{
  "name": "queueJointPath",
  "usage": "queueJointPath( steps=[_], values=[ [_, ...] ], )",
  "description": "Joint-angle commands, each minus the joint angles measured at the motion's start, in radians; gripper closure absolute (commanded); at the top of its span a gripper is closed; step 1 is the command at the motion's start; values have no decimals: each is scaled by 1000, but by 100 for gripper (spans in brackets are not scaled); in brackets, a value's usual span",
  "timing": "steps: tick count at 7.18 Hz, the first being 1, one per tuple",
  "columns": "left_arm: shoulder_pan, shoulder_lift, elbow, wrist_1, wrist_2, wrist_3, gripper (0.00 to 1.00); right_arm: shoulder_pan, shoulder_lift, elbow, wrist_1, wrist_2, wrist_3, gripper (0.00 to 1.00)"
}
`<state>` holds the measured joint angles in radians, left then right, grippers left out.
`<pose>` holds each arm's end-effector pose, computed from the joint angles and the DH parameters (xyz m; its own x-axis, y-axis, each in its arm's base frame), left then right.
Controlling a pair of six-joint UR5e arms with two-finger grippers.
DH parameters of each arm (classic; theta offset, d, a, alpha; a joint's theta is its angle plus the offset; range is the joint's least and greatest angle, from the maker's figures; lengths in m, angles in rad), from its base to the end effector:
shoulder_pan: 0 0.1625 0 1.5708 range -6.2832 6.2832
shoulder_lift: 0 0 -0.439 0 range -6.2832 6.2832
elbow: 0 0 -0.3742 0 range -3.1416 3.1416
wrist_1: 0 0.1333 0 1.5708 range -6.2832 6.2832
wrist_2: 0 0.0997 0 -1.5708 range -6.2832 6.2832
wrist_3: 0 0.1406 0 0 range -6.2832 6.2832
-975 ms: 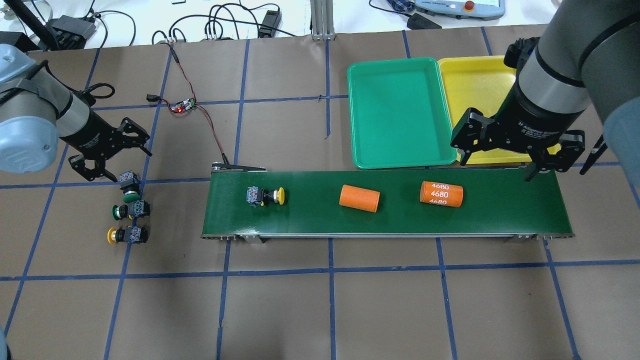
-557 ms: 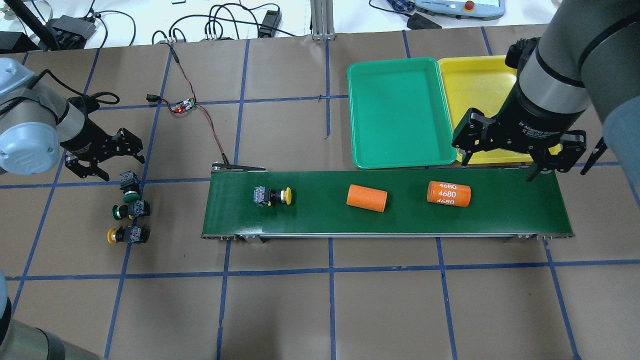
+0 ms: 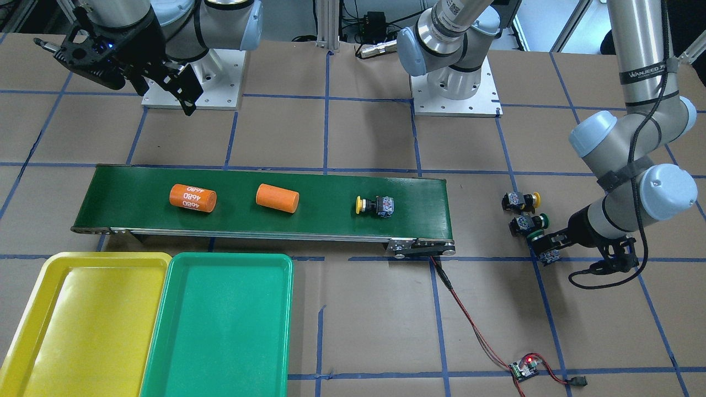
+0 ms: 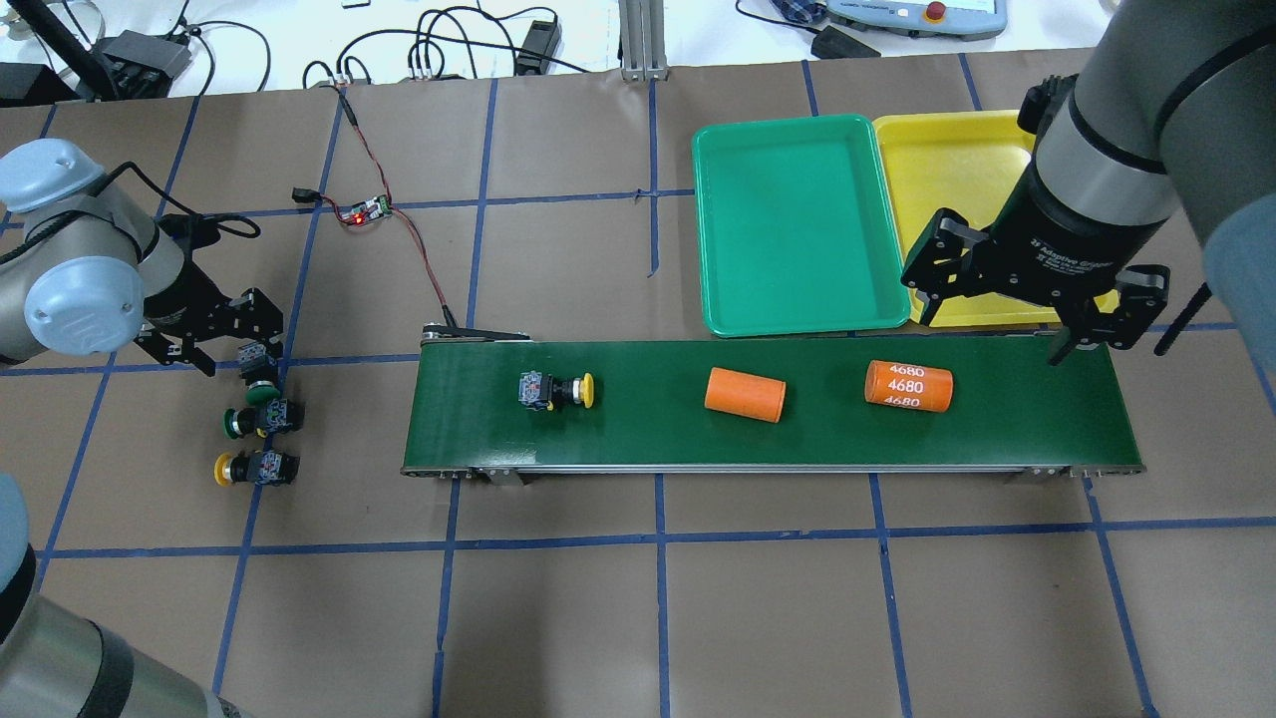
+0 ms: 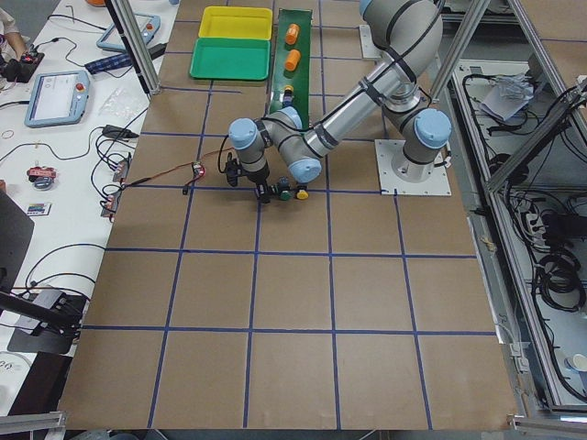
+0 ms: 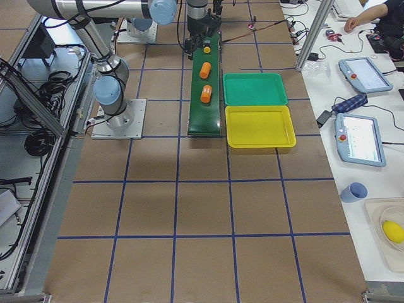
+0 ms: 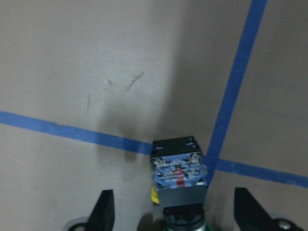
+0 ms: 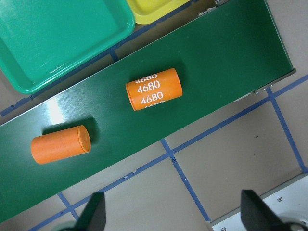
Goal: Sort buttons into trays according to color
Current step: 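Grasp the next button from the cluster with the left gripper, then place the button on the belt with left gripper while right gripper lowers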
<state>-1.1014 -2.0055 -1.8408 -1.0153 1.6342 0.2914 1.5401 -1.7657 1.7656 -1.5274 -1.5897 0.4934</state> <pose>0.1368 -0.5447 0.1647 -0.9851 -0.1710 -0.0173 -0.1715 0.9720 0.1604 0.1188 -0.3865 0.4485 -0.8657 0.4993 0.0371 0.5003 0.8653 0.0292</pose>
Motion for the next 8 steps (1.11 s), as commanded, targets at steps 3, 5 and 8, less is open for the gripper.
queueJointPath(
  steps=[3, 5, 8],
  values=[
    [-21, 26, 49, -18, -4, 6, 83, 2, 3, 1, -7, 17, 198, 0],
    [-105, 115, 68, -193, -92, -504, 86, 2, 44, 8, -57, 19, 327, 0],
    [-344, 209, -9, -201, -158, -1132, 86, 8, 78, 38, -85, 22, 415, 0]
  ],
)
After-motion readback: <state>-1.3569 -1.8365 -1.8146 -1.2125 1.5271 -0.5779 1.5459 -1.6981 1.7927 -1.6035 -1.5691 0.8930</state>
